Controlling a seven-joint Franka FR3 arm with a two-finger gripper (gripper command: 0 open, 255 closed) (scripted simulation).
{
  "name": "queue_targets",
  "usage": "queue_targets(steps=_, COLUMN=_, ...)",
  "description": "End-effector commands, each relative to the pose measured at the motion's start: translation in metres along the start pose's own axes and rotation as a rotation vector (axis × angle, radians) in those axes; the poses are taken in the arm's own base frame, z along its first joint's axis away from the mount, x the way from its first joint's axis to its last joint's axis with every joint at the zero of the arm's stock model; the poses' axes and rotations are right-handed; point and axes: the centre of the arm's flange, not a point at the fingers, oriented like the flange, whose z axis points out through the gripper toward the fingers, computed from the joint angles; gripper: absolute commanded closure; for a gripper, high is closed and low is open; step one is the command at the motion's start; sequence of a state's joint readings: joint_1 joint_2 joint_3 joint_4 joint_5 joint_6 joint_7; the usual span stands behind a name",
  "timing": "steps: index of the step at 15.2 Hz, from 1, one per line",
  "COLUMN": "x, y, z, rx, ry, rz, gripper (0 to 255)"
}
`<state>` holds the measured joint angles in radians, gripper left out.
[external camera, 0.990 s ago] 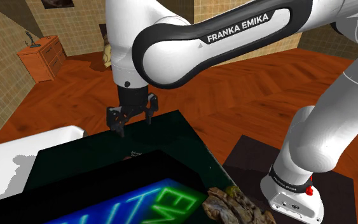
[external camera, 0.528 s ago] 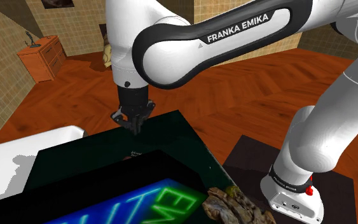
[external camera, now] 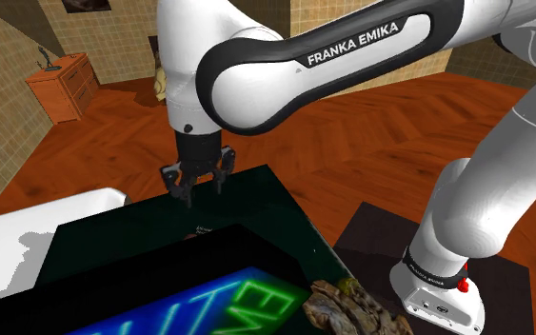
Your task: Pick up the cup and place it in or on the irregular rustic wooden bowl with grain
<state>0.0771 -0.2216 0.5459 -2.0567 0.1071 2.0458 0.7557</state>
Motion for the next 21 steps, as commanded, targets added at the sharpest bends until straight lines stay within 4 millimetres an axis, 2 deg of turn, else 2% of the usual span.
queue_targets(steps=1, x=-0.004, y=-0.009, z=0.015, rx=0.007, ry=-0.043, rz=0.212, gripper=0)
queue_targets(steps=6, x=-0.008, y=-0.039, z=0.06, rx=0.032, ry=-0.184, rz=0.855, gripper=0)
queue_targets(steps=7, x=-0.007, y=-0.043, z=0.066, rx=0.035, ry=-0.201, rz=0.928, gripper=0)
queue_targets(steps=15, x=-0.014, y=-0.048, z=0.105, rx=0.035, ry=-0.201, rz=0.928, gripper=0)
queue_targets(steps=21, x=-0.014, y=-0.048, z=0.105, rx=0.035, ry=-0.201, rz=0.928, gripper=0)
